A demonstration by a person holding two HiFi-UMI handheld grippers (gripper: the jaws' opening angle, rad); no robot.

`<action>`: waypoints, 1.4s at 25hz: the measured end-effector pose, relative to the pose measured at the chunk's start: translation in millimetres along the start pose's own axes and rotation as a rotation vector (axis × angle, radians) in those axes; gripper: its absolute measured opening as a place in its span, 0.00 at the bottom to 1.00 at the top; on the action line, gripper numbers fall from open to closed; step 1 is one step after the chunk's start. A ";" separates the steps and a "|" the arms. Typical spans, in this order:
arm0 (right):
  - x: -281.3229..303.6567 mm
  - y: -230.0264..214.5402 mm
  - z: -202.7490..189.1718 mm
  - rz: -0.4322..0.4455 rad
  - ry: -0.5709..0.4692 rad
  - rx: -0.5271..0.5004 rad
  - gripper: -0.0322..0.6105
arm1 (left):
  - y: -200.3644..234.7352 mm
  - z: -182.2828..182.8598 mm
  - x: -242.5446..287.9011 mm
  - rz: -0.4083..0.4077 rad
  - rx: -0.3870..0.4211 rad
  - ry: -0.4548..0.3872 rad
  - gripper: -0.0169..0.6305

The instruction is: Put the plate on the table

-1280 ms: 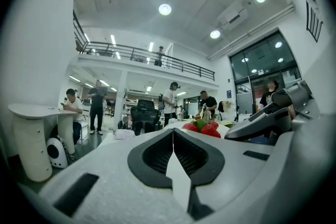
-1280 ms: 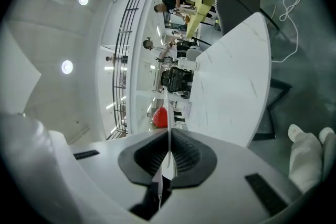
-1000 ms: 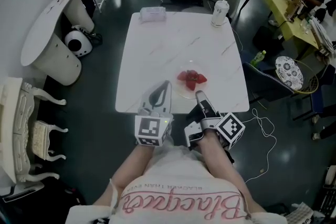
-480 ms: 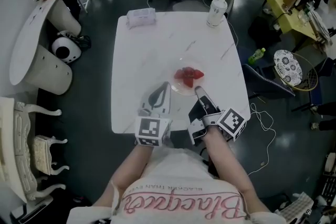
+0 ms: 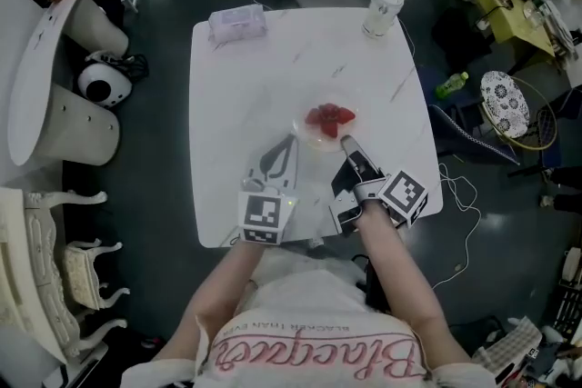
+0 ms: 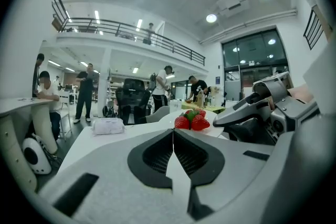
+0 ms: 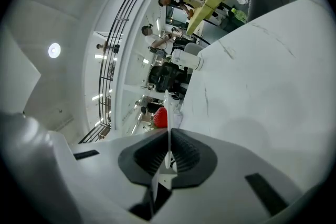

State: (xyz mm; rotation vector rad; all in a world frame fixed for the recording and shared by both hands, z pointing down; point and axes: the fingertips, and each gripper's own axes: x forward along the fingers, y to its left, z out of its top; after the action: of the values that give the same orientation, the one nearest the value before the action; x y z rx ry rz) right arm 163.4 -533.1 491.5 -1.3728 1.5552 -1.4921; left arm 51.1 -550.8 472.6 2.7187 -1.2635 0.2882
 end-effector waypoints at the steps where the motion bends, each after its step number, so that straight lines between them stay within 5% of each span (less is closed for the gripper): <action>1: 4.4 -4.4 1.5 -0.009 0.007 -0.004 0.07 | 2.3 -2.6 4.9 -0.001 -0.002 0.008 0.04; 14: 52.8 -77.2 -0.7 -0.151 0.194 -0.097 0.07 | 17.7 -43.3 61.5 0.040 -0.063 0.084 0.04; 24: 74.5 -116.4 1.4 -0.247 0.231 -0.174 0.07 | 23.9 -63.7 83.7 0.027 -0.071 0.135 0.04; 35: 86.8 -143.2 17.6 -0.446 0.216 -0.510 0.13 | 35.2 -73.7 83.2 0.062 -0.084 0.164 0.04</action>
State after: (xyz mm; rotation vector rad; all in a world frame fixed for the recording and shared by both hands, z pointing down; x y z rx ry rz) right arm 192.6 -597.4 644.4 -2.0081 1.9494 -1.6000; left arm 67.9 -620.6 564.5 2.5311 -1.2851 0.4438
